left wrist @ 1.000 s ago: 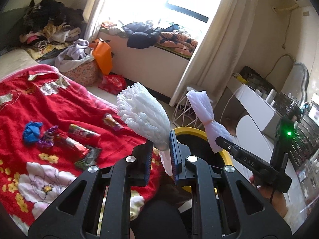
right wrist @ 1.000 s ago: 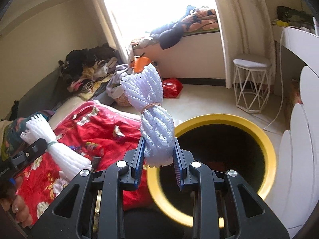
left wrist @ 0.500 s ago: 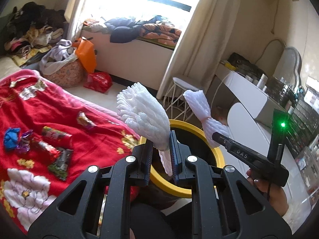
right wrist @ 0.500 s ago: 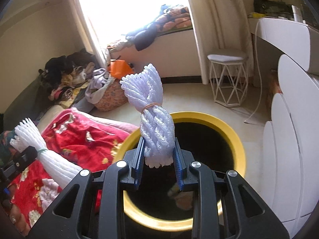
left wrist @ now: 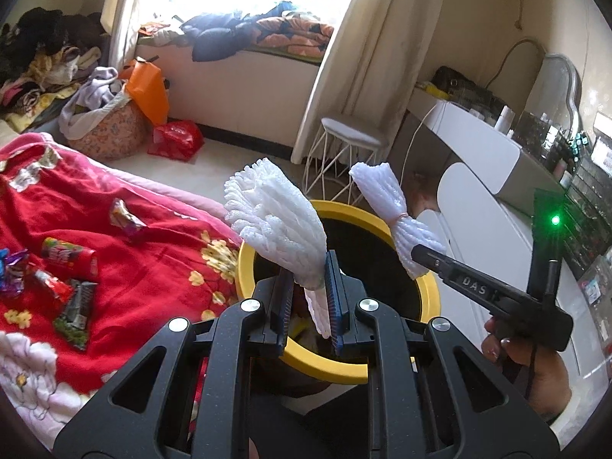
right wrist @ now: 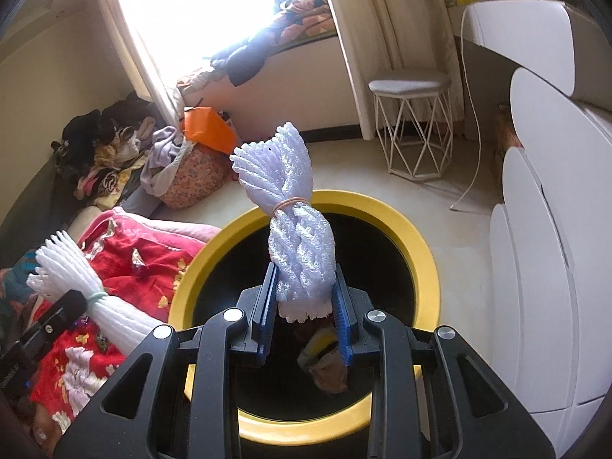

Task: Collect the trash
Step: 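Carry both white rope pieces over the yellow-rimmed bin and open both tools, then move both open tools back over the bed toward the candy wrappers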

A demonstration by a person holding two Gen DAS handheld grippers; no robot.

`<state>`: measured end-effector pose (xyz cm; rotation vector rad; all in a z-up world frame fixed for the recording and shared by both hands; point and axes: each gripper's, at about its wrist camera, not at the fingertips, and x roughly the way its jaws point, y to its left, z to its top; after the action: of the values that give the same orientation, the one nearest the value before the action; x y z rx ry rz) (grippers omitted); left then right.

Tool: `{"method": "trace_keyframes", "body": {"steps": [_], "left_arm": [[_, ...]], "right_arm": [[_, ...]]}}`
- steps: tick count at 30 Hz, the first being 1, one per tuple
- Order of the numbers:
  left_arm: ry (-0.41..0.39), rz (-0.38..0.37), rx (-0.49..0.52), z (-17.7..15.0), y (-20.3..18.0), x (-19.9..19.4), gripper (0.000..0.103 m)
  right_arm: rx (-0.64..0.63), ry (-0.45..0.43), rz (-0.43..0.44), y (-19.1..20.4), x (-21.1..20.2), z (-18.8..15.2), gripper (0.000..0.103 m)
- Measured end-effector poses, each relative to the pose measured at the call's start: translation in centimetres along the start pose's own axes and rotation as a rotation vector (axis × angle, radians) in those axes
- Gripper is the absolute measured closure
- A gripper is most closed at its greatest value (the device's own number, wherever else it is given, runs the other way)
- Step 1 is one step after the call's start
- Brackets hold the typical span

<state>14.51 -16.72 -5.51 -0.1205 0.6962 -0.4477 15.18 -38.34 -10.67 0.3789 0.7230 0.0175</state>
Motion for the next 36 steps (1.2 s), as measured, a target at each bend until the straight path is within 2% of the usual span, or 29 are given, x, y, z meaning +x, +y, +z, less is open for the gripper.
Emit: {"method": "trace_keyframes", "body": {"steps": [9, 10, 11, 12, 13, 15, 18, 23, 28, 36], "left_arm": [[0.046, 0.004, 0.003, 1.2, 0.0, 4.0, 0.089], [0.057, -0.001, 0.003, 1.2, 0.0, 4.4, 0.088], [0.066, -0.006, 0.005, 1.2, -0.1, 4.7, 0.083], [0.064, 0.010, 0.007, 1.1, 0.0, 4.7, 0.069], [0.059, 0.020, 0.002, 0.9, 0.1, 4.6, 0.063], [0.061, 0.020, -0.026, 0.5, 0.6, 4.0, 0.055], [0.050, 0.022, -0.029, 0.0, 1.2, 2.8, 0.032], [0.002, 0.062, -0.022, -0.8, 2.2, 0.3, 0.013], [-0.028, 0.105, -0.032, -1.1, 3.4, -1.5, 0.011], [-0.081, 0.145, -0.066, -1.2, 5.5, -4.4, 0.011]], "right_arm": [[0.053, 0.048, 0.057, -1.1, 0.8, -0.2, 0.075], [0.052, 0.055, 0.059, -1.1, 0.9, -0.2, 0.071], [0.051, 0.057, 0.051, -1.0, 0.9, -0.3, 0.067], [0.053, 0.055, 0.040, -1.0, 0.9, -0.3, 0.059], [0.052, 0.054, 0.036, -0.9, 0.9, -0.3, 0.053], [0.049, 0.043, 0.012, -0.8, 0.8, -0.3, 0.050], [0.042, 0.017, -0.011, -0.5, 0.4, -0.3, 0.044], [0.004, -0.018, -0.028, 0.7, -0.2, -0.5, 0.037], [-0.027, -0.051, -0.003, 2.7, -0.9, -0.6, 0.031], [-0.085, -0.071, 0.051, 5.6, -1.8, -0.5, 0.026]]}}
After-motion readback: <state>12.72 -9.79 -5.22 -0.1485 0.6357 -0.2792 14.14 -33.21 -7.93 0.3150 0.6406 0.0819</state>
